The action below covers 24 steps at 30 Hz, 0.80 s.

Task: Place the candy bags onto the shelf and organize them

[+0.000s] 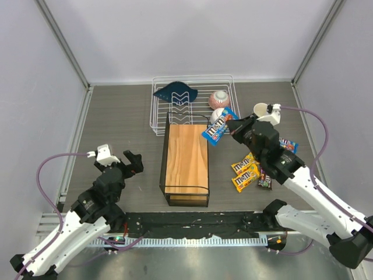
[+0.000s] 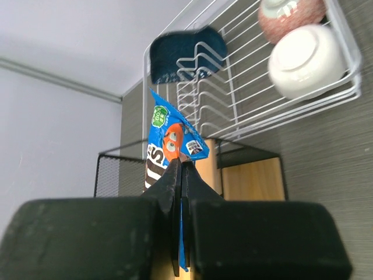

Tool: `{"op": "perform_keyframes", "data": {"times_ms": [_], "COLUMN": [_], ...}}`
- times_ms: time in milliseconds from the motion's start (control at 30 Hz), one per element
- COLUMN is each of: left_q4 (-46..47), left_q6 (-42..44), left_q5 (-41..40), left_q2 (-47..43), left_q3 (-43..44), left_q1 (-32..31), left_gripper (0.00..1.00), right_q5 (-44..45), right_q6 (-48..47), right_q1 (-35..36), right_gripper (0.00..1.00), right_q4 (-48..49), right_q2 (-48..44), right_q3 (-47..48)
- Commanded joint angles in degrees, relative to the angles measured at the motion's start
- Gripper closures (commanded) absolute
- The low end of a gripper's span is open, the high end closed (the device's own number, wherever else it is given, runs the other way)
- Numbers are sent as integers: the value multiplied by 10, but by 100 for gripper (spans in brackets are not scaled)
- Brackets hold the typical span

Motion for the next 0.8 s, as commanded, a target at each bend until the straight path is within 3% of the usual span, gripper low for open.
{"op": "perform_keyframes", "data": {"times_ms": [0, 333, 567, 633, 667, 767], "left_q4": [6, 9, 11, 12, 12, 10], "left_q6": [0, -1, -1, -1, 0, 0], "left_q5": [1, 3, 2, 1, 1, 1], "left_q2": [-4, 4, 7, 7, 8, 8], "left_q3": [18, 18, 18, 17, 17, 18], "left_q1": [-1, -1, -2, -1, -2, -1], "left_gripper": [0, 0, 0, 0, 0, 0], "right_q5": [133, 385, 455, 454, 453, 474], "right_q6": [26, 119, 164, 162, 161, 159], "right_q1": [91, 306, 383, 392, 394, 396], "right_gripper": [99, 99, 99, 88, 73, 52], "right_q4": [55, 49, 13, 12, 8, -13], "right_q2": [24, 77, 138, 144, 144, 118], "right_q3": [4, -9, 28, 34, 35, 34]}}
